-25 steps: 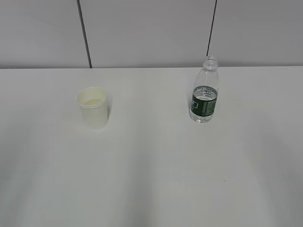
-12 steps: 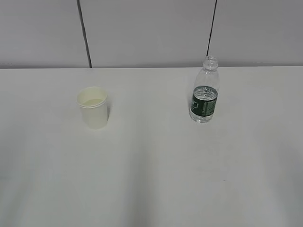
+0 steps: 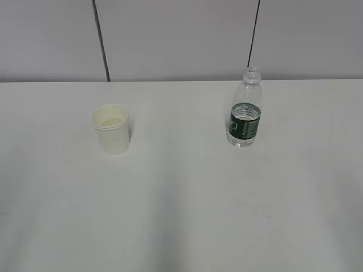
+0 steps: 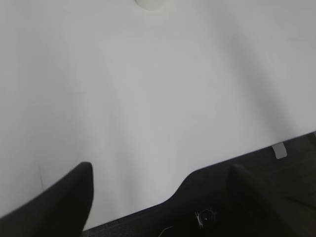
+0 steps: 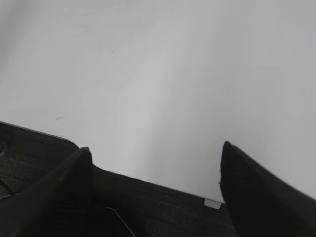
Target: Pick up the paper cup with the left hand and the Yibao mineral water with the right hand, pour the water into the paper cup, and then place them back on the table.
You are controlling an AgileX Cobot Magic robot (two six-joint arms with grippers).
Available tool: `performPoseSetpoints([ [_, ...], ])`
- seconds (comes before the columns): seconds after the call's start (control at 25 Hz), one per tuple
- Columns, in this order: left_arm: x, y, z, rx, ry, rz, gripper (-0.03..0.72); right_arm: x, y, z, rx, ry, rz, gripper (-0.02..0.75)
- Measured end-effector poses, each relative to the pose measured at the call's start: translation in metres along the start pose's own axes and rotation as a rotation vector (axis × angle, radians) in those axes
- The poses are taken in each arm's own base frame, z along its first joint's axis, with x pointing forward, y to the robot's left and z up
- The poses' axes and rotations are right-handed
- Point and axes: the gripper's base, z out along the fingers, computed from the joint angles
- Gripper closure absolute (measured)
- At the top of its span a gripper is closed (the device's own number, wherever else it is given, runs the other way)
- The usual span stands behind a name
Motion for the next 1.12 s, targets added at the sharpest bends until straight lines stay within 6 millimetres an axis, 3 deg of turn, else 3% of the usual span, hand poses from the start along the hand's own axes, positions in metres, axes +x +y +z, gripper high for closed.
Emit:
performPoseSetpoints([
  [0.56, 0.003, 0.001, -0.006, -0.027, -0.057, -0.019, 0.202, 0.002, -0.001, -0.002, 0.012, -0.020, 0.016, 0.151],
  [1.12, 0.025, -0.002, -0.031, -0.200, -0.282, -0.133, 0.213, 0.025, -0.001, -0.027, 0.339, -0.219, 0.315, 0.151],
])
